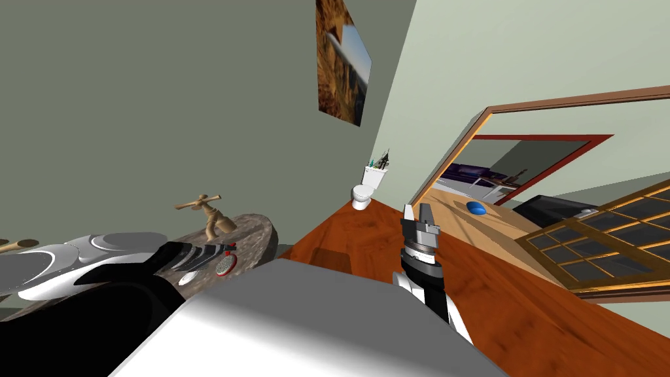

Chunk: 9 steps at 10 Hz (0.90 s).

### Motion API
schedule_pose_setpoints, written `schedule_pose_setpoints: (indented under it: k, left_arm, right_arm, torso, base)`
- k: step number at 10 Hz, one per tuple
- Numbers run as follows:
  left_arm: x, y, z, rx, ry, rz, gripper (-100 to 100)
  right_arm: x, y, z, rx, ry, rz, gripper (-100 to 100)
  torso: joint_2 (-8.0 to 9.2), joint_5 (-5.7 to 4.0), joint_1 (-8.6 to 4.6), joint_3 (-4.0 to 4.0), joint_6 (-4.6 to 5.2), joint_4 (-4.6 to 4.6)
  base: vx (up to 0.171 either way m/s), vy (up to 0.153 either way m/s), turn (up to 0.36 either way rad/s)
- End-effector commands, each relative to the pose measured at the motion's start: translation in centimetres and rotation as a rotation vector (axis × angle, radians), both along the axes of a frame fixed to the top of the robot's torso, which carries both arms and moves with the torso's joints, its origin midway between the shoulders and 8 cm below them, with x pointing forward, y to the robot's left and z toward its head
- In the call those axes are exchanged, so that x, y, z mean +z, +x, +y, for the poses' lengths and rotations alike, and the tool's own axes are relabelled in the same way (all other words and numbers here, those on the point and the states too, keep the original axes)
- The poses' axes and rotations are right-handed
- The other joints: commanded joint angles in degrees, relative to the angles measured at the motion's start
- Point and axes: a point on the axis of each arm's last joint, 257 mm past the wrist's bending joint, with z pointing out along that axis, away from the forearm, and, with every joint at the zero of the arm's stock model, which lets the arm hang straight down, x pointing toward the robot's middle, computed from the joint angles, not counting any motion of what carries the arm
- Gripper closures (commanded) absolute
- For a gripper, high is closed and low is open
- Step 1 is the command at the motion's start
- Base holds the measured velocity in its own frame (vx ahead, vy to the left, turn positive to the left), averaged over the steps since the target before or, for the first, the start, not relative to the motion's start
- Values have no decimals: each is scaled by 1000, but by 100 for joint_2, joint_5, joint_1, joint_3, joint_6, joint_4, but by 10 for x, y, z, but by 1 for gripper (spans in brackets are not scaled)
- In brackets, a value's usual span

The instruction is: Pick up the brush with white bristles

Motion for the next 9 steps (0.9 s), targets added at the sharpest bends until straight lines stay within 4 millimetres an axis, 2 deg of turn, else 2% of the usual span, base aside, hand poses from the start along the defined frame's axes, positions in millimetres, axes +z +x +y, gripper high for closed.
schedule_pose_setpoints:
  k: [1,3,4,5,9]
  left_arm:
    - [-3,-13,-4,7,-8,19,-100]
    - [-4,-13,-4,9,-9,22,-100]
    - [-4,-13,-4,9,-8,22,0]
    - [-8,-22,1,37,-8,20,-100]
    - [-23,-50,13,121,-10,18,-100]
  right_arm:
    - [0,0,0,0,0,0,0]
    - [0,0,0,0,0,0,0]
    - [0,0,0,0,0,0,0]
    - [0,0,0,0,0,0,0]
    - [0,0,0,0,0,0,0]
  torso:
    - [0,0,0,0,0,0]
    - [32,6,32,19,-1,8]
    - [40,9,41,24,-1,10]
    - [43,10,43,26,-2,11]
    - [69,9,41,40,3,16]
  base:
    - [53,-61,-11]
    - [7,-7,2]
    - [0,0,0]
    - [-20,-4,-214]
    - [-53,-10,-228]
